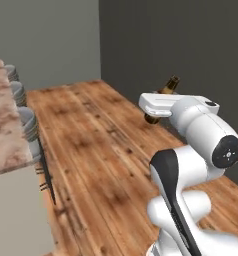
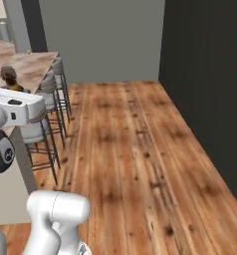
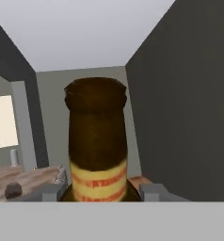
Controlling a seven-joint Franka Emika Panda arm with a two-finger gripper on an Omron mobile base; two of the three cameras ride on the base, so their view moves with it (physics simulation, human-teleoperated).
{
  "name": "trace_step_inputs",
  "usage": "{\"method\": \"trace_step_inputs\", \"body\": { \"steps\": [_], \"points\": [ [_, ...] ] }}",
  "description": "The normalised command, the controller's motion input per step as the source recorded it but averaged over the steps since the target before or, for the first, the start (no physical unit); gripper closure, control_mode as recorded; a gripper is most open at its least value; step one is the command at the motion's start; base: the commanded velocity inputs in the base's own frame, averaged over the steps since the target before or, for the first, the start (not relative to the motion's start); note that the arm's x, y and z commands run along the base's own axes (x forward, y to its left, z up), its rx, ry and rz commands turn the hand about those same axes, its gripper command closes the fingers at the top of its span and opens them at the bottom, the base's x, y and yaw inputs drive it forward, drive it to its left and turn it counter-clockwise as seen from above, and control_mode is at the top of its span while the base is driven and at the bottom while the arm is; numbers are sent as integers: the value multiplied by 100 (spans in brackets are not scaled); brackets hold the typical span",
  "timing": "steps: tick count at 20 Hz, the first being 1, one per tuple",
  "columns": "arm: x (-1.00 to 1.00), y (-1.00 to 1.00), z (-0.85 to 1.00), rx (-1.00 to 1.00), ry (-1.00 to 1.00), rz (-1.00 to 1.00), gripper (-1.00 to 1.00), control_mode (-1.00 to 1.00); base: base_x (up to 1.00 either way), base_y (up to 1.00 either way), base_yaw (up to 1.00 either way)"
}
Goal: Open the cabinet directly in front. Then move the beer and the mug to the dining counter with the jar on it.
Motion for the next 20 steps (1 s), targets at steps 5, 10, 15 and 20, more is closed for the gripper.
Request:
{"method": "trace_step_inputs", "body": {
  "steps": [5, 10, 15, 20],
  "points": [
    [0, 0, 0, 0, 0, 0, 100, 100, 100, -100, 15],
    [0, 0, 0, 0, 0, 0, 100, 100, 100, -58, 23],
    [0, 0, 0, 0, 0, 0, 100, 100, 100, -39, 23],
    [0, 0, 0, 0, 0, 0, 100, 100, 100, -20, 25]
  ]
}}
